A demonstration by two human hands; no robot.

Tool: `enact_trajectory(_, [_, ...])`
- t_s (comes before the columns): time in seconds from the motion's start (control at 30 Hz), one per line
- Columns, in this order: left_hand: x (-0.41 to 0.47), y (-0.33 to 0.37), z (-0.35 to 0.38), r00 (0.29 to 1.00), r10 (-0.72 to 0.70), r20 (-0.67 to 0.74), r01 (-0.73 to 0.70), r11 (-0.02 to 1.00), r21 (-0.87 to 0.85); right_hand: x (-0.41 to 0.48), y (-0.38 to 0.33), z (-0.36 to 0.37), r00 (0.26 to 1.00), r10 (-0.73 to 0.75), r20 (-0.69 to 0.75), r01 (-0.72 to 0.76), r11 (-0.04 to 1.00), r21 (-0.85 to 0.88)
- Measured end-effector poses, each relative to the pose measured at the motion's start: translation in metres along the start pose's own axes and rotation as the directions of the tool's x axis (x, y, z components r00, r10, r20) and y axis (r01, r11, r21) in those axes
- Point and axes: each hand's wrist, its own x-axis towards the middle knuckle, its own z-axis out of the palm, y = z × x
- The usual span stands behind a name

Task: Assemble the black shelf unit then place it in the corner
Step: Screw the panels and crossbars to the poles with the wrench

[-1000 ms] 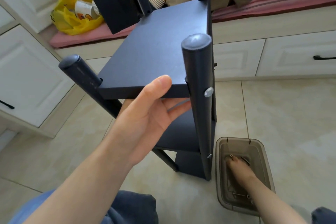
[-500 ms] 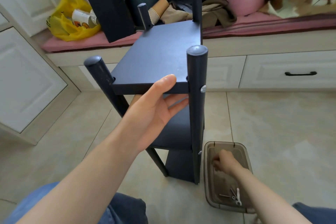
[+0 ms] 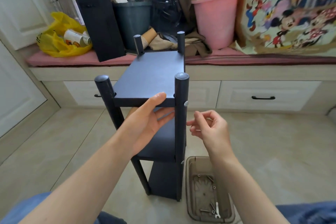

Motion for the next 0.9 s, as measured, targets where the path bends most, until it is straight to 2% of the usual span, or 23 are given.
enact_trajectory(0.07, [-0.001,0.001,0.002,1.000,0.008,0.009,-0.008,1.000,0.003,-0.010,-0.029,0.004,0.997,-0.053,0.055,0.052,0.999,0.017])
enact_trajectory(0.2, [-0.001,0.002,0.003,1.000,0.006,0.010,-0.006,1.000,0.004,-0.019,-0.074,0.001,0.988,-0.043,0.149,0.040,0.999,0.022])
enact_trajectory(0.37, [0.000,0.003,0.003,1.000,-0.013,-0.018,0.012,1.000,-0.023,-0.015,-0.100,-0.011,0.954,-0.043,0.298,0.120,0.962,-0.245])
enact_trajectory(0.47, [0.001,0.001,0.002,1.000,-0.012,-0.018,0.012,0.999,-0.035,-0.006,-0.105,-0.018,0.947,0.041,0.318,0.075,0.936,-0.344])
enact_trajectory(0.57, [0.002,0.001,0.001,1.000,-0.010,0.000,0.010,1.000,-0.021,0.000,-0.107,-0.020,0.912,0.110,0.395,0.024,0.947,-0.319])
enact_trajectory(0.67, [0.002,0.001,-0.001,1.000,-0.002,0.019,0.002,1.000,0.007,0.003,-0.103,-0.016,0.869,0.116,0.481,0.042,0.951,-0.305])
enact_trajectory(0.9, [0.001,0.002,0.000,0.999,-0.003,0.035,0.003,1.000,0.003,0.005,-0.093,-0.009,0.878,0.034,0.477,0.123,0.948,-0.292])
